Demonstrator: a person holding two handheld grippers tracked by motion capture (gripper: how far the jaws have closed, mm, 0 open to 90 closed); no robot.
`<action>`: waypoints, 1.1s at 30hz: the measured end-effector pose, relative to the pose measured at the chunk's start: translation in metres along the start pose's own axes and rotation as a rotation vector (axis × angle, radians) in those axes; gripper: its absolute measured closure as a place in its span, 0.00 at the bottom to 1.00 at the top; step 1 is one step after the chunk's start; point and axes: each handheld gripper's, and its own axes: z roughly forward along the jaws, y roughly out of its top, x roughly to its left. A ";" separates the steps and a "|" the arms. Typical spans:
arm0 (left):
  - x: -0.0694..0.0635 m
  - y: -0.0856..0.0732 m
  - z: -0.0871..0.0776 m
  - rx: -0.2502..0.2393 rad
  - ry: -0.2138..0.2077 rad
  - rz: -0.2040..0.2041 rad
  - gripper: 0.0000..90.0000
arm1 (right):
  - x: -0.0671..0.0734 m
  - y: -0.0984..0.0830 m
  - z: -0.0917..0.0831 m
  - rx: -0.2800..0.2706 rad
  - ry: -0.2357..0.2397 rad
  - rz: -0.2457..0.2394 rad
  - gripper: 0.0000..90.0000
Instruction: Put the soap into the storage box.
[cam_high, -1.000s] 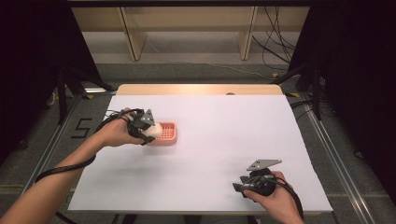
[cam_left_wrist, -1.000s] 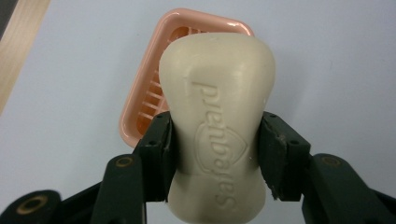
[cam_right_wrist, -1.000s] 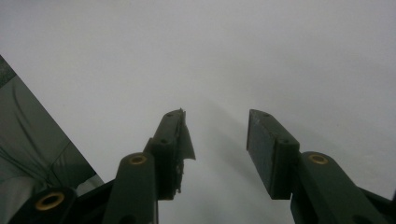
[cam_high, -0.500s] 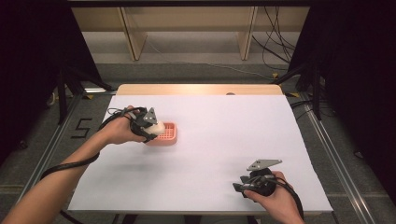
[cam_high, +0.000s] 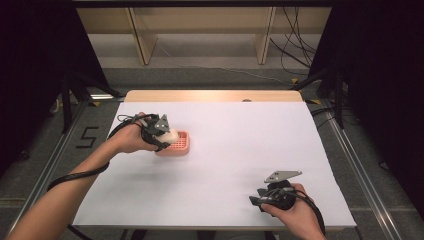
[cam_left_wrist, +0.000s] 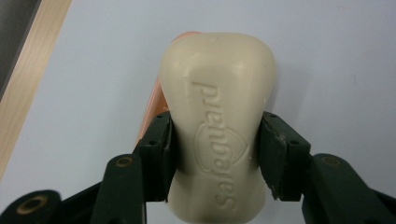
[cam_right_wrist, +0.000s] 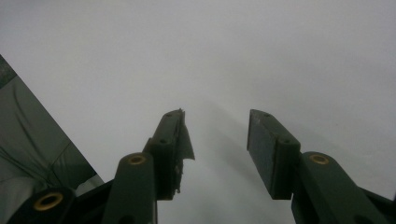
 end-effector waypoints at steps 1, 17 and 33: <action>0.000 0.000 0.000 0.000 0.000 0.000 0.55 | 0.000 0.000 0.000 0.000 0.000 0.000 0.63; 0.002 0.006 0.006 -0.004 -0.014 0.007 0.55 | 0.000 0.000 0.000 -0.001 0.003 -0.001 0.63; 0.006 0.008 0.012 -0.014 -0.003 0.022 0.55 | 0.001 0.001 0.000 0.009 0.008 0.017 0.63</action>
